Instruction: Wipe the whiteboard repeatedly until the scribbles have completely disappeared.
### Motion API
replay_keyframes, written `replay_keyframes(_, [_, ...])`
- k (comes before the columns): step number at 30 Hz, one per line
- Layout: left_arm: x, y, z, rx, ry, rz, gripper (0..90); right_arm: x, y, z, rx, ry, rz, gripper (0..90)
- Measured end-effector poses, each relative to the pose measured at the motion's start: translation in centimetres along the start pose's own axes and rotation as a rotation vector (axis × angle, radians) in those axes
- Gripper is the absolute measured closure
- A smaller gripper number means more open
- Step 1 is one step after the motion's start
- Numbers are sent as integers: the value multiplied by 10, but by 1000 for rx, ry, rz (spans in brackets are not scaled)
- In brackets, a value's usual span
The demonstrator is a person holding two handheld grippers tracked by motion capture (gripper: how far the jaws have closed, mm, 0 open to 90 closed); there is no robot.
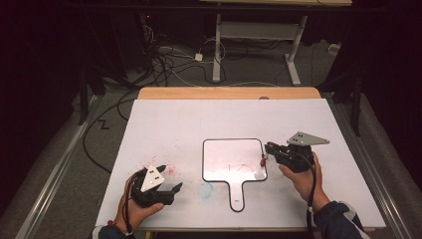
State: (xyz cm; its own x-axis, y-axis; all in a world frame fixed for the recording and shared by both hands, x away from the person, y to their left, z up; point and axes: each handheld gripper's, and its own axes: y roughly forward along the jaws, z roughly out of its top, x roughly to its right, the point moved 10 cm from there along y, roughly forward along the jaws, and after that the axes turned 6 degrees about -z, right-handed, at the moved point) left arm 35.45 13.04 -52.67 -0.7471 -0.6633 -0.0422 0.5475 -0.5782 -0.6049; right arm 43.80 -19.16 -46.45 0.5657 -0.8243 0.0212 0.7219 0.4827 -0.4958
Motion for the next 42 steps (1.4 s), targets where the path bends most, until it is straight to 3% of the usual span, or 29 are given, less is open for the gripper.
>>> replay_keyframes(3, [1,3,1,-2,1,-12,202,-8,5,1,16,23,48,816])
replay_keyframes(9, [6,7,3,-11,28,-28,202,-27,18,6,54,26,95,816])
replay_keyframes(12, [7,8,3,-11,31,-37,202,-35,26,9,62,50,118,817])
replay_keyframes(22, [9,11,2,-22,43,-53,202,-77,44,18,56,10,199,817])
replay_keyframes(29, [10,12,2,-23,44,-60,202,-100,53,22,63,-18,230,816])
replay_keyframes(33, [10,11,2,-22,39,-59,202,-100,53,24,44,-38,214,816])
replay_keyframes(39, [11,10,2,-20,36,-64,202,-65,49,24,5,-18,126,816])
replay_keyframes(42, [11,11,2,-19,36,-68,202,-64,49,24,8,-18,134,816])
